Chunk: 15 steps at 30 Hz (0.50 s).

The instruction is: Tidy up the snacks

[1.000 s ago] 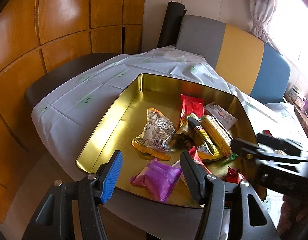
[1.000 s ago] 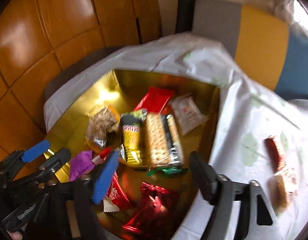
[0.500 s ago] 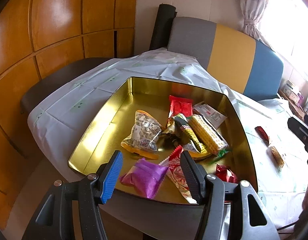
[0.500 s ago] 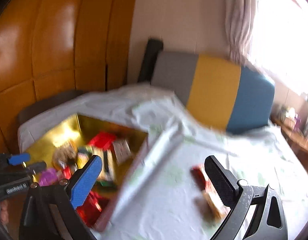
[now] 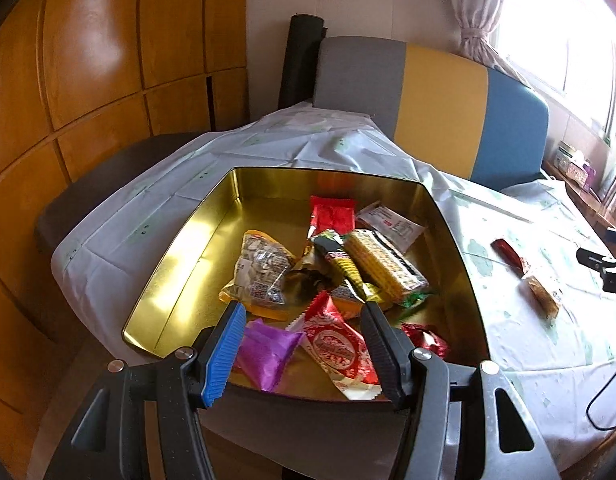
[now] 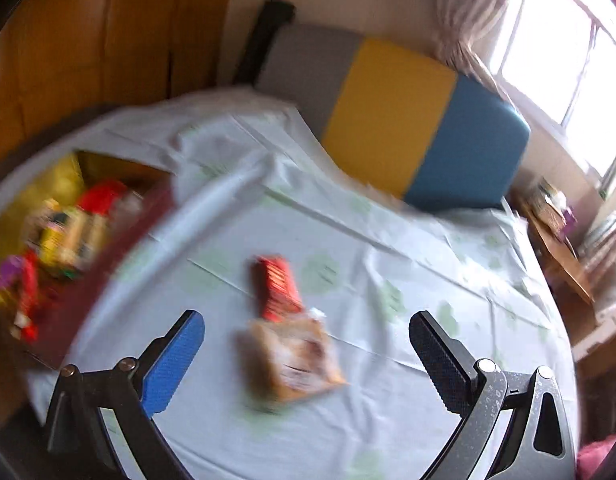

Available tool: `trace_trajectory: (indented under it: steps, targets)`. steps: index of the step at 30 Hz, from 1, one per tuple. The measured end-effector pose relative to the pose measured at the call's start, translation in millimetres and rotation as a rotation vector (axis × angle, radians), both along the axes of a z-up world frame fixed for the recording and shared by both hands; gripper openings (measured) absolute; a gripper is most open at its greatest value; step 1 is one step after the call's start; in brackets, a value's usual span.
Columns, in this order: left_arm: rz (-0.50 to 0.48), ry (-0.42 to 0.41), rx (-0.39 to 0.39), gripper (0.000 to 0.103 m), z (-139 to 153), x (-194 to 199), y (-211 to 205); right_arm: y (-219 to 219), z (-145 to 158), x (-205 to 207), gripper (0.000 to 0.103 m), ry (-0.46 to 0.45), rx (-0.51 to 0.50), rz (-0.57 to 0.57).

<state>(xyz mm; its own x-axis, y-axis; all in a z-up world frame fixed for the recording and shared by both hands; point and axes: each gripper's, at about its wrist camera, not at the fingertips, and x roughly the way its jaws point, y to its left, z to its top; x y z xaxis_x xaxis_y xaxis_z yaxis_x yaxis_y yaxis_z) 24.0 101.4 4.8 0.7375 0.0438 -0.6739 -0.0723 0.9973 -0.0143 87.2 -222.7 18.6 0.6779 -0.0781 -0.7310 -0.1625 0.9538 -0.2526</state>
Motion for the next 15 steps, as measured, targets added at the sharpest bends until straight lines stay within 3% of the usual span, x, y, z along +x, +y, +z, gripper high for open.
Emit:
trace_trajectory:
  steps: [3,6,8,12,15]
  targets:
    - [-0.015,0.000,0.010,0.060,2,-1,-8,-47,-18,6,0.103,0.043,0.062,-0.112]
    - [-0.034,0.010,0.013,0.060,4,1,-16,-103,-40,16,0.103,0.222,0.346,-0.311]
    - [-0.048,0.009,0.013,0.060,8,2,-24,-129,-36,19,0.103,0.219,0.559,-0.348]
    - [-0.086,0.006,0.031,0.060,13,3,-41,-147,-42,19,0.103,0.256,0.638,-0.428]
    - [-0.123,0.012,0.042,0.060,14,5,-56,-150,-45,17,0.103,0.277,0.639,-0.463]
